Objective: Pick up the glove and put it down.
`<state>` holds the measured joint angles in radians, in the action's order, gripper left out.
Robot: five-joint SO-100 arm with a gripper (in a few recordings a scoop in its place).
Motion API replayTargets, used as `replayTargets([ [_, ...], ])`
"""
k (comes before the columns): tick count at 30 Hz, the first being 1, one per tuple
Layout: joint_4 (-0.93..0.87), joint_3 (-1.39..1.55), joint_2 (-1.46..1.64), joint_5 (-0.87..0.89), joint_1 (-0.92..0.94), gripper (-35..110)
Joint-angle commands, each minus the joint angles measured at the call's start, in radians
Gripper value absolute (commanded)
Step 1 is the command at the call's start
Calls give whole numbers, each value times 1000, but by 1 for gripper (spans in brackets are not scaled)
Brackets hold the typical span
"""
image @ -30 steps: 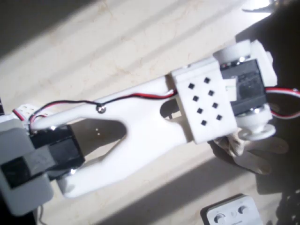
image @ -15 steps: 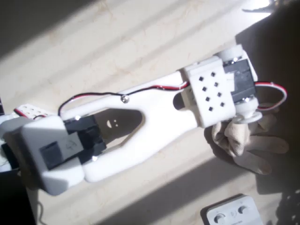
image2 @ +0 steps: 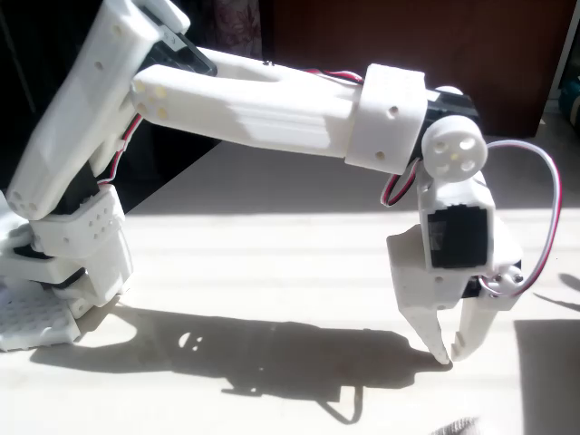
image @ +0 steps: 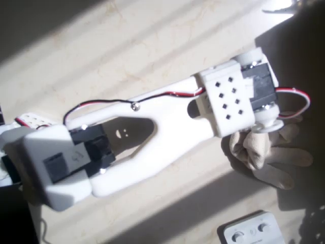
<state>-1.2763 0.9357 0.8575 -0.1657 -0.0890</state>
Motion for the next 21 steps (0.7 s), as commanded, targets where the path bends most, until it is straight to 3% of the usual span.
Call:
replayTargets([
  [1, 9, -17, 17, 6, 2, 0],
  [8, 9, -17, 26, 0, 0, 0],
  [13, 9, 32, 202, -5, 0, 0],
  [18, 26, 225, 410, -6, 0, 0],
  [21, 123, 393, 555, -6, 2, 0],
])
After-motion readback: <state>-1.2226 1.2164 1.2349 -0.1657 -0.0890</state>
